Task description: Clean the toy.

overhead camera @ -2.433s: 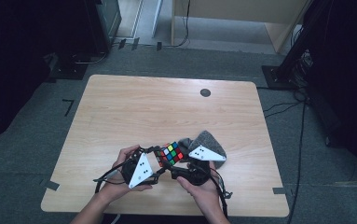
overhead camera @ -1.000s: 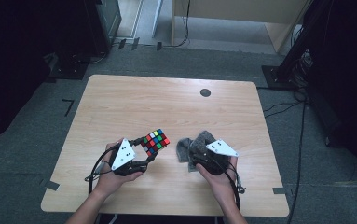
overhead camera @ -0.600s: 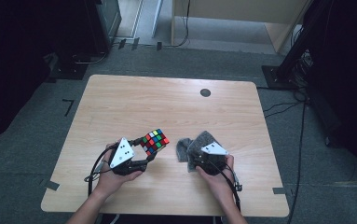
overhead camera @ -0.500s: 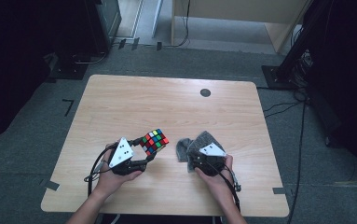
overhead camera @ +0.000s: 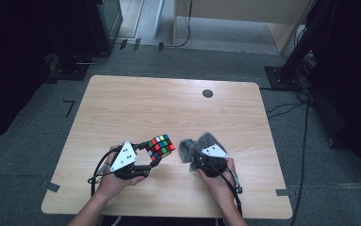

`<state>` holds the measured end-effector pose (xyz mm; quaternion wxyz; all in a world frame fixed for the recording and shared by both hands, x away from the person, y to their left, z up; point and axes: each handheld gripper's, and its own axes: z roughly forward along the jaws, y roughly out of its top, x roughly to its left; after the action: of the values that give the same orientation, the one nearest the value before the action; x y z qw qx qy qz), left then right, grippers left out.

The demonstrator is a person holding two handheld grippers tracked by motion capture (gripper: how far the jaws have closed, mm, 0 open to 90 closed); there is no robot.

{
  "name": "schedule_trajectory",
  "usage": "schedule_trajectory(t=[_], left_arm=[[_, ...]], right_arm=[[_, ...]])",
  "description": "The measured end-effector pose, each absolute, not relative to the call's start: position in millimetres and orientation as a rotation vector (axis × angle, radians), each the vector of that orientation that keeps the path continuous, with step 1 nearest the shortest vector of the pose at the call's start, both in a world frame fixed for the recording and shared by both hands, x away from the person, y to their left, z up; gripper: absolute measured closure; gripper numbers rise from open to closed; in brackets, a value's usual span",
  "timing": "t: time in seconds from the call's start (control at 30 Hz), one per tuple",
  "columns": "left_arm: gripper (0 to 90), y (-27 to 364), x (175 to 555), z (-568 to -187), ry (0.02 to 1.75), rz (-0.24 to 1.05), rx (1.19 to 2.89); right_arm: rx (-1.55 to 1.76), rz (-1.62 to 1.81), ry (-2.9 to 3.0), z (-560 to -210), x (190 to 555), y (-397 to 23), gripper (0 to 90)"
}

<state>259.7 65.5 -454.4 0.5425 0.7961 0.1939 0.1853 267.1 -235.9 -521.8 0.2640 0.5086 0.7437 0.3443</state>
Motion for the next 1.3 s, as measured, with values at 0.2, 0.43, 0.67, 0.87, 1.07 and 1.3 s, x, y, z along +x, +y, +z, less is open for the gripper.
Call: schedule_trajectory(t=[0.2, 0.43, 0.67, 0.87, 1.07, 1.3], left_arm=[[33.6, 63, 258, -456, 0.439, 0.426, 1.892], [33.8, 62, 258, -457, 0.425, 0.405, 1.902], [33.9, 57, 257, -461, 0.421, 0.448, 1.948], [33.9, 47, 252, -463, 0.406, 0.468, 1.994], [34.0, 36, 245, -460, 0.385, 0.500, 2.030], [34.0, 36, 246, -462, 0.376, 0.481, 2.045]], right_arm=[[1.328, 0.930, 2.025, -522, 267, -240, 72.3], [1.358, 1.008, 2.024, -513, 263, -241, 78.2], [1.247, 1.351, 1.878, -460, 241, -239, 78.7], [0.959, 1.525, 1.861, -414, 205, -206, 78.2], [0.774, 1.408, 2.000, -413, 189, -164, 77.6], [0.743, 1.324, 2.101, -424, 193, -156, 77.0]])
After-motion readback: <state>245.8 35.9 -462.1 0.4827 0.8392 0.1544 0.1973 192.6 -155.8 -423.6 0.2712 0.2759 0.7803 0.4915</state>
